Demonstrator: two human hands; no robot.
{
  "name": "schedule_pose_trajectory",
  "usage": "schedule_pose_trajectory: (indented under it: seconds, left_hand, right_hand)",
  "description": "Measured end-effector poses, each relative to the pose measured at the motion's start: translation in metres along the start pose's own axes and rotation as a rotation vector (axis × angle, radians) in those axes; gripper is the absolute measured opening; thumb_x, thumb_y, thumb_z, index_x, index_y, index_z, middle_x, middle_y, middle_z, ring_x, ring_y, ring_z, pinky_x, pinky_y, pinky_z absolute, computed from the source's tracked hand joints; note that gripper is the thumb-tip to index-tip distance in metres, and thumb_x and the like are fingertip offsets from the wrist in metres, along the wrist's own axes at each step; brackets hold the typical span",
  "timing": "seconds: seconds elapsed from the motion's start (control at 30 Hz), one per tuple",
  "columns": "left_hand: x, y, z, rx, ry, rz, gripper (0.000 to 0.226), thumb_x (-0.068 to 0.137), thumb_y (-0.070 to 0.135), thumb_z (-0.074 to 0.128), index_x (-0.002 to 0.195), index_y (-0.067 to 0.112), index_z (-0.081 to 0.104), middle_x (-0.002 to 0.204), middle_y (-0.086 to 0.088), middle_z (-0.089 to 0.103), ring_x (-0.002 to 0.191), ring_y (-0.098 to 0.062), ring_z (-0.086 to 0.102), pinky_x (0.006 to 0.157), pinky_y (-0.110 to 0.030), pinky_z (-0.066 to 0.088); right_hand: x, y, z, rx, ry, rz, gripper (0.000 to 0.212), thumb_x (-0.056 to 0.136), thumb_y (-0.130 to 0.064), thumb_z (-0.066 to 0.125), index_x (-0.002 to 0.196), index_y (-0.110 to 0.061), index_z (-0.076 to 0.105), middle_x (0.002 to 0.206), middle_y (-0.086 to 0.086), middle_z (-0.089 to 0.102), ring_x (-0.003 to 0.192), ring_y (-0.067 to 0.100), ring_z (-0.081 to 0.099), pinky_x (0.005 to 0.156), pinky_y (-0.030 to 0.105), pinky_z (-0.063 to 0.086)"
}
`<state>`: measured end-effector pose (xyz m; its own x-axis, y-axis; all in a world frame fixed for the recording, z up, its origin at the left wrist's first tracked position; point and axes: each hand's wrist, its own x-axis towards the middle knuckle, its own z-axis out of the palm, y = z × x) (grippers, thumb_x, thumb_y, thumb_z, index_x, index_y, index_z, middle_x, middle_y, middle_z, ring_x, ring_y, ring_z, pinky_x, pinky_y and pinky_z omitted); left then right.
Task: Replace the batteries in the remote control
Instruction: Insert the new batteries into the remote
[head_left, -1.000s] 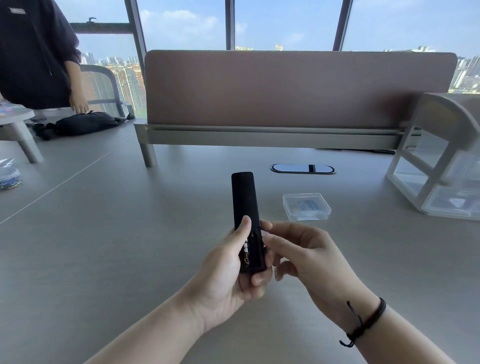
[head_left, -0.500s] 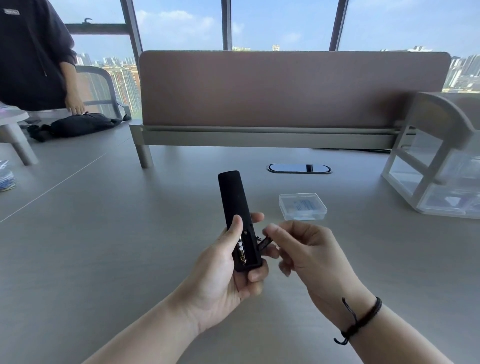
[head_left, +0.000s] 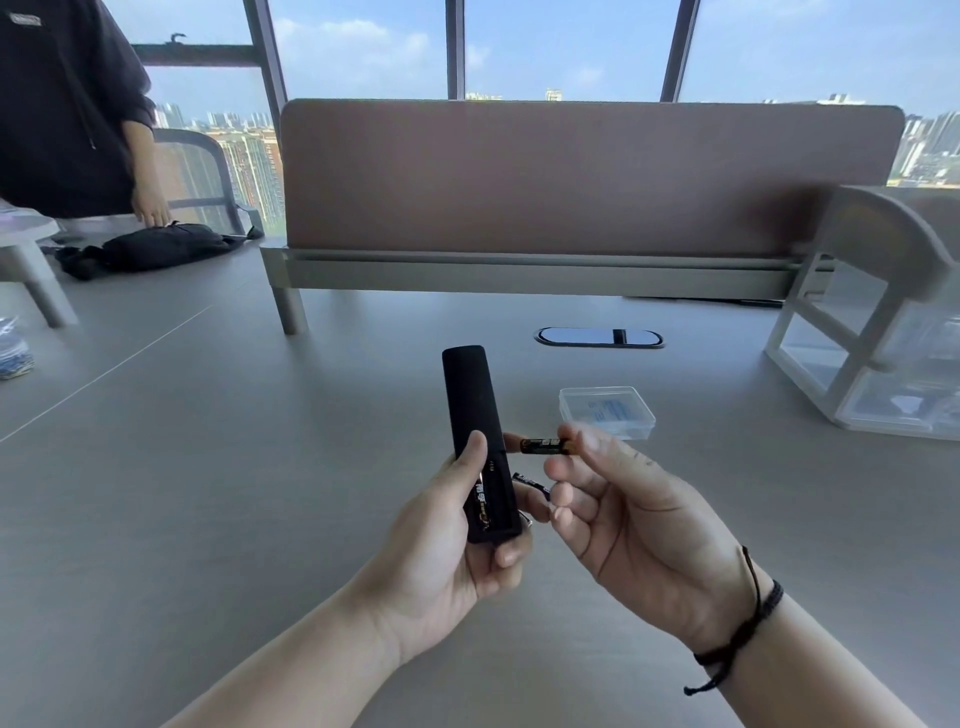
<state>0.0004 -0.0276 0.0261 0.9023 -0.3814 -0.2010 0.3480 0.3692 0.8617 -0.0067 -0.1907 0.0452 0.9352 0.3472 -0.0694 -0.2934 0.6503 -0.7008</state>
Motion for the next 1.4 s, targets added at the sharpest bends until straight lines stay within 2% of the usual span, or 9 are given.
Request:
schedule_pose_trajectory:
  seconds: [0.1,0.2,0.33,0.5,0.77,0.97,1.1,1.23,1.4]
  left_hand:
    - [0.0,0.0,0.001,-0.023,-0.021,0.009,0.044,0.094,0.051,0.042,0.109,0.011,0.047,0.058,-0.003,0.058,0.041,-0.016,0.039,0.048,-0.028,0.017]
    - [0.0,-0.001,0.0,-0.044,-0.026,0.025,0.042,0.095,0.052,0.042,0.107,0.014,0.055,0.061,-0.001,0.056,0.043,-0.017,0.039,0.049,-0.029,0.016]
    - [-0.002,0.001,0.002,-0.027,-0.007,0.021,0.041,0.094,0.055,0.04,0.098,0.021,0.062,0.059,0.001,0.05,0.043,-0.016,0.038,0.054,-0.033,0.013]
    - [-0.002,0.0,0.001,0.016,0.015,0.027,0.044,0.093,0.056,0.041,0.109,0.021,0.063,0.055,-0.001,0.043,0.043,-0.015,0.036,0.043,-0.021,0.023]
    - [-0.002,-0.002,0.002,0.084,0.059,0.037,0.045,0.093,0.054,0.045,0.111,0.016,0.061,0.055,-0.003,0.039,0.047,-0.017,0.038,0.046,-0.022,0.027]
    - [-0.002,-0.001,0.003,0.126,0.076,0.042,0.036,0.095,0.047,0.046,0.095,0.014,0.058,0.054,-0.004,0.042,0.042,-0.017,0.039,0.047,-0.025,0.019]
    - [-0.003,-0.003,0.004,0.158,0.079,0.047,0.035,0.095,0.046,0.048,0.08,0.014,0.052,0.052,-0.003,0.04,0.039,-0.016,0.035,0.043,-0.02,0.02]
    - [-0.004,-0.004,0.004,0.161,0.07,0.045,0.038,0.094,0.046,0.049,0.075,0.014,0.052,0.051,-0.004,0.042,0.039,-0.015,0.034,0.043,-0.02,0.02]
    - [-0.005,-0.002,0.004,0.157,0.041,0.02,0.048,0.092,0.059,0.04,0.084,0.017,0.061,0.054,-0.001,0.05,0.041,-0.014,0.034,0.042,-0.019,0.024]
  right_hand:
    - [-0.001,0.001,0.001,-0.013,0.01,-0.005,0.049,0.04,-0.021,0.099,0.083,-0.012,0.078,0.075,0.014,0.076,0.059,0.02,0.074,0.055,0.028,0.062]
    - [-0.001,0.001,0.002,-0.073,0.006,-0.017,0.05,0.042,-0.021,0.098,0.087,-0.009,0.079,0.077,0.016,0.076,0.062,0.021,0.075,0.056,0.028,0.062]
    - [-0.004,0.002,0.01,-0.283,0.023,-0.057,0.029,0.063,-0.015,0.079,0.09,-0.004,0.079,0.078,0.023,0.075,0.059,0.023,0.073,0.055,0.028,0.061]
    - [-0.006,0.008,0.018,-0.58,0.008,-0.218,0.018,0.068,-0.005,0.074,0.085,-0.003,0.079,0.074,0.028,0.072,0.053,0.035,0.069,0.056,0.036,0.06]
    - [-0.006,0.013,0.017,-0.818,0.034,-0.307,0.011,0.074,-0.006,0.075,0.085,-0.005,0.079,0.07,0.019,0.075,0.057,0.028,0.071,0.059,0.03,0.058]
    - [-0.01,0.015,0.015,-1.026,0.05,-0.341,0.014,0.078,0.003,0.076,0.083,-0.011,0.079,0.06,0.009,0.074,0.053,0.015,0.069,0.056,0.021,0.052]
    - [-0.01,0.021,0.017,-1.123,0.042,-0.38,0.015,0.075,0.0,0.08,0.081,-0.012,0.074,0.06,0.008,0.074,0.058,0.028,0.072,0.061,0.038,0.058]
    - [-0.01,0.021,0.014,-1.244,0.044,-0.477,0.018,0.073,-0.007,0.082,0.081,-0.02,0.073,0.058,0.001,0.072,0.052,0.029,0.065,0.059,0.044,0.054]
    - [-0.01,0.019,0.012,-1.372,-0.036,-0.672,0.019,0.069,-0.003,0.082,0.082,-0.017,0.077,0.057,-0.009,0.065,0.049,0.015,0.058,0.053,0.029,0.053]
